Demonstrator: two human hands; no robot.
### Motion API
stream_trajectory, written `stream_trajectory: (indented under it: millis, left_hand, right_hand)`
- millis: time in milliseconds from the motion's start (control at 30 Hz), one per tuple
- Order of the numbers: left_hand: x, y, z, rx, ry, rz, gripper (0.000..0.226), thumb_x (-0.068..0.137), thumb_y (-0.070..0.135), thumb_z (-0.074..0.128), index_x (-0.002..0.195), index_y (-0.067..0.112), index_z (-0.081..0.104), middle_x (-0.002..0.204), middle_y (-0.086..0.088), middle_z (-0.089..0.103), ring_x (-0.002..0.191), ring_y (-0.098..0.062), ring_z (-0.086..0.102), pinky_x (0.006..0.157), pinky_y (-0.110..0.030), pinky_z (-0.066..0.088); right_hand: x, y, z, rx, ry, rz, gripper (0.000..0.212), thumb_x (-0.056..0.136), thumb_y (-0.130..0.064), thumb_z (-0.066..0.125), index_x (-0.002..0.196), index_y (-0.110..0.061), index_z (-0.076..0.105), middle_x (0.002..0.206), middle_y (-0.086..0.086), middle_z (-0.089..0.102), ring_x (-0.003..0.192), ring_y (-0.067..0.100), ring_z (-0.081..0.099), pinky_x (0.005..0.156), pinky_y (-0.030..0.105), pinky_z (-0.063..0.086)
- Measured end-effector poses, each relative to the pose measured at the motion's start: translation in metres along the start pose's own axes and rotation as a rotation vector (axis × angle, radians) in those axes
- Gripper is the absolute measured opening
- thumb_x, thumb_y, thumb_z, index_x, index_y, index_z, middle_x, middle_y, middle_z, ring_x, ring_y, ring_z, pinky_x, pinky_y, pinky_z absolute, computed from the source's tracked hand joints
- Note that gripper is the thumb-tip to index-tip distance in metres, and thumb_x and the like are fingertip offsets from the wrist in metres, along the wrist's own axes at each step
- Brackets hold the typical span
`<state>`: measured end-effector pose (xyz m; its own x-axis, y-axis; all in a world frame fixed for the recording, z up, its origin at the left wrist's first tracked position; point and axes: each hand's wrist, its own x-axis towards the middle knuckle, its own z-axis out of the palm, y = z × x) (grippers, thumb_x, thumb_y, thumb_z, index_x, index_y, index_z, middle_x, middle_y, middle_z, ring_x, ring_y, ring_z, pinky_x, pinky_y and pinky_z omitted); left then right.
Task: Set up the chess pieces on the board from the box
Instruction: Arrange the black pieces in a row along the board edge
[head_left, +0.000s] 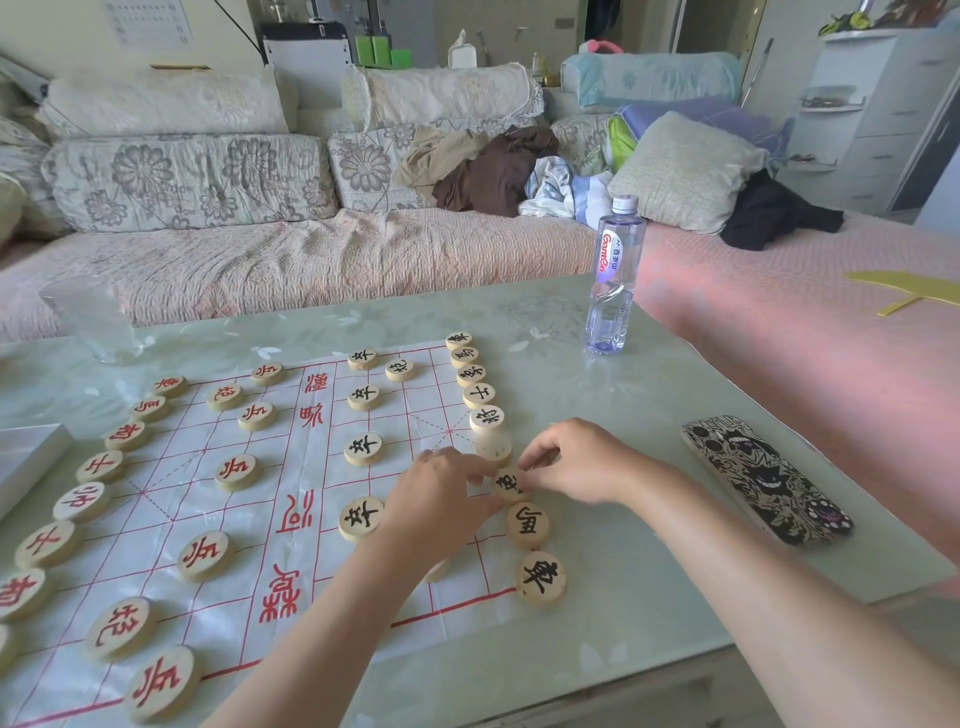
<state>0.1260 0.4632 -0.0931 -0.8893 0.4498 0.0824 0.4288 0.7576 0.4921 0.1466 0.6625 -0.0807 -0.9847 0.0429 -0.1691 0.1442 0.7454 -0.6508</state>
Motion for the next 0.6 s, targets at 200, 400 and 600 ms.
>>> stream_trajectory:
  millis: [200, 400, 600]
  left_hand:
    - [-0.001, -0.001, 0.001, -0.017, 0.024, -0.02, 0.038, 0.079, 0.051, 0.068, 0.113, 0.037, 0.062, 0.1, 0.015, 0.06, 0.1, -0.012, 0.05, 0.084, -0.029, 0.045]
    - [0.0, 0.002, 0.001, -0.01, 0.018, -0.034, 0.038, 0.078, 0.053, 0.067, 0.114, 0.04, 0.064, 0.101, 0.015, 0.062, 0.105, -0.012, 0.049, 0.087, -0.029, 0.044]
    - [0.0, -0.001, 0.002, -0.04, 0.04, -0.075, 0.042, 0.075, 0.06, 0.068, 0.112, 0.039, 0.063, 0.099, 0.016, 0.061, 0.099, -0.01, 0.049, 0.08, -0.026, 0.042]
  right_hand:
    - [0.001, -0.005, 0.004, 0.007, 0.039, -0.021, 0.016, 0.082, -0.044, 0.076, 0.092, -0.032, 0.075, 0.085, -0.014, 0.068, 0.075, 0.002, 0.06, 0.062, 0.016, 0.04]
    - [0.002, 0.001, -0.007, 0.003, -0.095, -0.038, 0.022, 0.087, -0.024, 0.073, 0.109, -0.03, 0.073, 0.097, -0.011, 0.07, 0.058, -0.009, 0.055, 0.05, 0.009, 0.039]
    - [0.005, 0.003, -0.001, -0.001, -0.052, -0.085, 0.025, 0.089, -0.024, 0.073, 0.113, -0.029, 0.073, 0.096, -0.013, 0.07, 0.059, -0.009, 0.055, 0.052, 0.007, 0.039]
